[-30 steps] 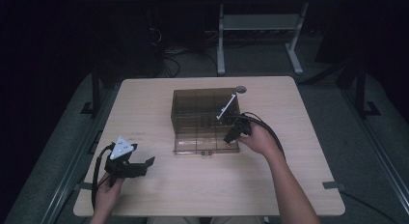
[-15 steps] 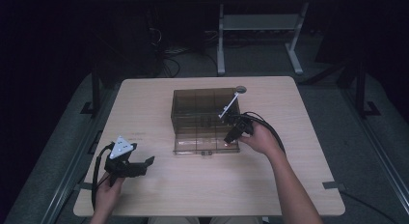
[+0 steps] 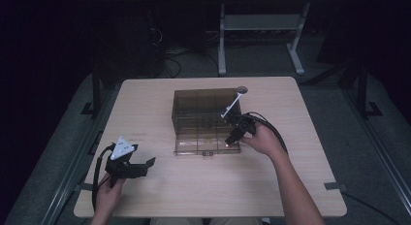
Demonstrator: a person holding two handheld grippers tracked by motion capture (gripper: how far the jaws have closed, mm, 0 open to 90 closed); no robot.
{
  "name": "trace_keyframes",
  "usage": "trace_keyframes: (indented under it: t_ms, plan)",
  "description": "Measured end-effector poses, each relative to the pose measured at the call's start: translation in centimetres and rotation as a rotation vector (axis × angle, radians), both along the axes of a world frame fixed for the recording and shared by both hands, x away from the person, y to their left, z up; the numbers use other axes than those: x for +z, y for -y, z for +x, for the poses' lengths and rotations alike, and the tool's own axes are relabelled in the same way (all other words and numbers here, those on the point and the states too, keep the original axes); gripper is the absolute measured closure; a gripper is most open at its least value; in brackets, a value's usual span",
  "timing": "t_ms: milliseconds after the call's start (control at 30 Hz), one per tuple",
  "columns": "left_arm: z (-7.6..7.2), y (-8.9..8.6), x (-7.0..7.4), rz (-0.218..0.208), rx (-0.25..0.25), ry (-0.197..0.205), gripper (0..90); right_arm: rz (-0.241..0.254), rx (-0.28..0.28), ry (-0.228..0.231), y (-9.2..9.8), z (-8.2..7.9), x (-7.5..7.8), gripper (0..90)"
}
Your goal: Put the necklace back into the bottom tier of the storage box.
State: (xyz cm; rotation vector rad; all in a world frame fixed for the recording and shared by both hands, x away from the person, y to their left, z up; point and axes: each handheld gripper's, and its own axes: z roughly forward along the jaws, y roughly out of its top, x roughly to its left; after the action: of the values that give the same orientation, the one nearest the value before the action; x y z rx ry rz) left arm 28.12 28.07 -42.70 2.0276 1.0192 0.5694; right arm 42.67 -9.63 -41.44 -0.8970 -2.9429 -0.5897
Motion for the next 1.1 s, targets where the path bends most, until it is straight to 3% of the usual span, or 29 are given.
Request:
trace_keyframes:
  t_ms: [367, 1100]
  plan:
    - [-0.1, 0.0, 0.1, -0.012, 0.002, 0.018, 16.7, -0.001, -0.007, 0.010, 0.1, -0.4, 0.3, 48.4]
    - [-0.1, 0.1, 0.0, -0.007, 0.001, 0.012, 16.8, 0.029, -0.016, 0.027, 1.2, -1.4, 1.5, 37.9]
